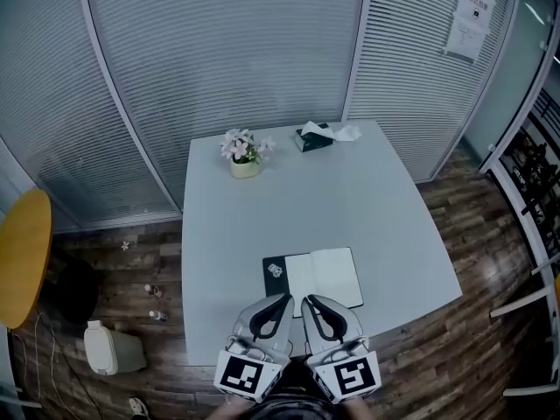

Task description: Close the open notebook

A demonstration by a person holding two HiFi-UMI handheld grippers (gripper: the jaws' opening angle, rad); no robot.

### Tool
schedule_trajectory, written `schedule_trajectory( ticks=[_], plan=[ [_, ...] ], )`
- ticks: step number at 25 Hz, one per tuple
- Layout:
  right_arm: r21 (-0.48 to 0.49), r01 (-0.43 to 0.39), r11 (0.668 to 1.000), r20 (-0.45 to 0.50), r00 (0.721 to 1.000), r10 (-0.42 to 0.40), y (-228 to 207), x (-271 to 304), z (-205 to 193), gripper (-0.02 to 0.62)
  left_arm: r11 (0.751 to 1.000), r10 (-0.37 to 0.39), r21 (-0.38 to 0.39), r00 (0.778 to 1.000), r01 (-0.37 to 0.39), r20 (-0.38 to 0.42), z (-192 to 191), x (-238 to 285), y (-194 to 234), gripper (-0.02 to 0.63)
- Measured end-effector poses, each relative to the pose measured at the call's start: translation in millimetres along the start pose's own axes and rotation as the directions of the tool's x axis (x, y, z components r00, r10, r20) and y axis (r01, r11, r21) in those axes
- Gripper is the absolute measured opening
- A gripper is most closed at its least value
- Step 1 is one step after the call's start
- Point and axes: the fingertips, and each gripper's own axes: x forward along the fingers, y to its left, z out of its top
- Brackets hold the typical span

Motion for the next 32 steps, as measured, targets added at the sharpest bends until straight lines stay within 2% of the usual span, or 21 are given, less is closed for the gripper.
schedule_trajectory(
  ticks=[5, 9, 11, 20, 32],
  plan=[
    [-0.008, 0.011, 1.000, -0.002, 1.000, -0.011, -2.9, 7.5, 2.4, 0.041, 1.000, 0.012, -0.027, 1.000, -0.012, 0.013, 5.0, 0.7, 10.7, 0.030],
    [-0.002, 0.005, 1.000, 0.013, 1.000, -0.005, -3.6, 13.3, 5.5, 0.066, 1.000, 0.028, 0.015, 0.999, -0.028, 0.025, 5.6, 0.4, 19.6, 0.080],
    [-0.003, -0.005, 1.000, 0.016, 1.000, 0.005, -4.3, 15.5, 6.3, 0.069, 0.999, 0.037, 0.009, 0.999, -0.038, 0.029, 6.5, 1.8, 21.7, 0.098],
    [0.003, -0.034, 0.999, 0.003, 0.999, 0.034, -10.4, 23.3, 0.9, 0.071, 0.997, 0.073, -0.016, 0.997, -0.073, 0.019, -0.4, 7.3, 29.3, 0.098],
    [0.033, -0.030, 0.999, -0.045, 0.998, 0.032, -19.7, 25.6, -18.4, 0.071, 0.995, 0.087, -0.038, 0.993, -0.090, -0.079, -38.3, 20.5, 42.3, 0.098]
  ],
)
